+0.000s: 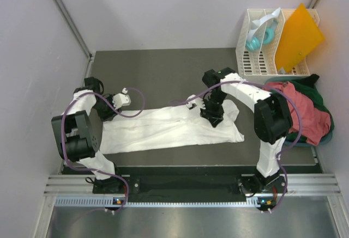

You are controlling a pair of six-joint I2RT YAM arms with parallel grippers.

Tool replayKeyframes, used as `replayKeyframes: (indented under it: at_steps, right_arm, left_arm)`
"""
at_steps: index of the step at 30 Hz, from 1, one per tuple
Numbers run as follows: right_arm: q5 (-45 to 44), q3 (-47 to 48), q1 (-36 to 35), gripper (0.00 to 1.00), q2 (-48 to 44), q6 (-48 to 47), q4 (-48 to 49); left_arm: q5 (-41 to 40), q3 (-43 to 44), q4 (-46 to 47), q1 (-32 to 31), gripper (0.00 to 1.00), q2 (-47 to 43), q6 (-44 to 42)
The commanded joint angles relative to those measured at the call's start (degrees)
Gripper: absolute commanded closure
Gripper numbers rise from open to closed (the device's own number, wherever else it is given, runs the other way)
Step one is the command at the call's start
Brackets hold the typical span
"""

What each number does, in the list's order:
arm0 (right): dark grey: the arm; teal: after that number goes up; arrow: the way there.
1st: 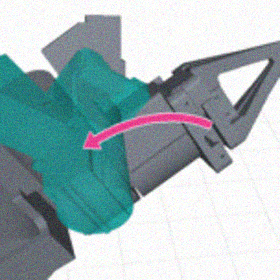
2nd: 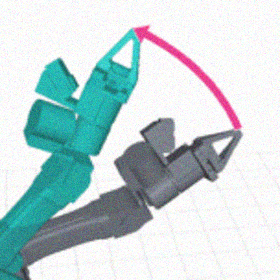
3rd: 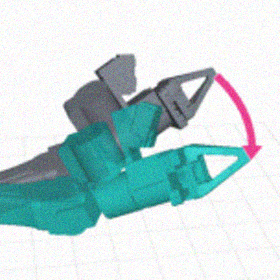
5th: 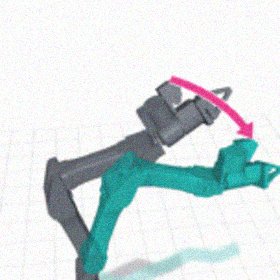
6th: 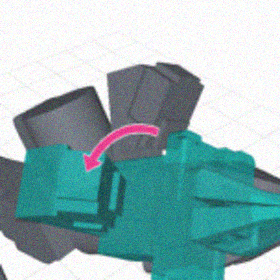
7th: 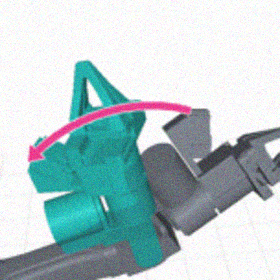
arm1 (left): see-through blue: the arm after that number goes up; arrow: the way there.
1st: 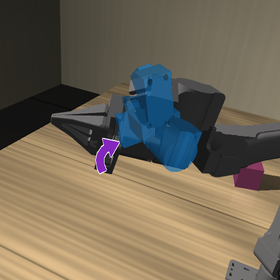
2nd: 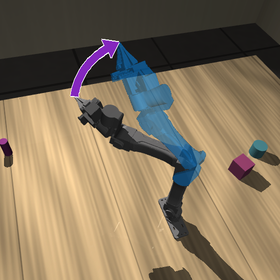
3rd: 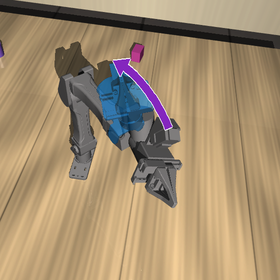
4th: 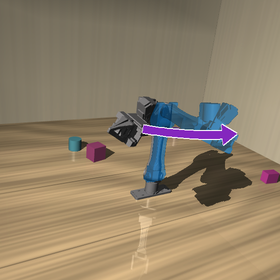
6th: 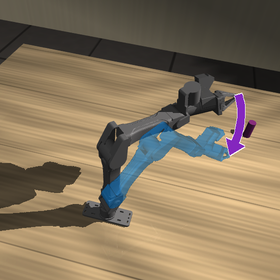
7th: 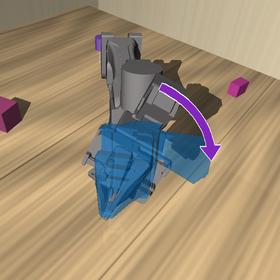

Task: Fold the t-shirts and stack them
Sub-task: Fold the other side of the tshirt into a rectangle

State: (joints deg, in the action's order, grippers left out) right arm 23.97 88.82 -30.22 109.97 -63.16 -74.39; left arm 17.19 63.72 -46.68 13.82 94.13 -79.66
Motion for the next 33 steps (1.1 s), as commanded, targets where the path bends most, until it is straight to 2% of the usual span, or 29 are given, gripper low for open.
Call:
replayKeyframes:
  at_steps: [1, 7, 14, 24, 27, 28, 30, 31, 33]
  right_arm:
    - [-0.06, -1.10, -0.11, 0.55, -4.50, -0.39, 0.47]
    - [1.26, 1.35, -0.11, 0.56, -2.49, 1.80, 4.34]
    - [1.70, 8.82, -0.11, 0.58, 3.31, 2.95, 7.06]
    - [3.36, 9.71, -0.28, 0.67, 6.57, 3.04, 6.72]
    - [3.46, 9.80, -0.63, 0.75, 6.13, 2.60, 5.58]
    - [3.46, 9.80, -0.63, 0.83, 5.78, 2.42, 5.31]
    - [3.46, 10.06, -0.81, 0.89, 4.99, 1.90, 4.17]
    - [3.46, 10.24, -0.98, 0.96, 4.73, 1.72, 3.73]
    - [3.54, 10.67, -1.25, 1.00, 4.37, 1.46, 2.41]
  left_arm:
    - [2.06, 1.14, 0.18, -0.20, 0.48, 0.09, -1.11]
    - [2.32, 1.58, 0.27, -0.46, 0.48, 0.79, -0.68]
    - [1.53, 1.05, 0.09, -0.90, 0.48, 0.27, -0.32]
    - [0.83, 0.52, 0.27, -0.90, 0.48, 0.09, -0.15]
    - [0.65, 0.61, 0.27, -0.90, 0.48, 0.18, -0.23]
    - [0.65, 0.70, 0.27, -0.90, 0.48, 0.27, -0.32]
    - [0.74, 0.79, 0.36, -0.90, 0.48, 0.44, -0.41]
    - [0.74, 1.05, 0.36, -0.82, 0.48, 0.70, -0.41]
    - [0.91, 1.14, 0.27, -0.99, 0.48, 0.88, -0.41]
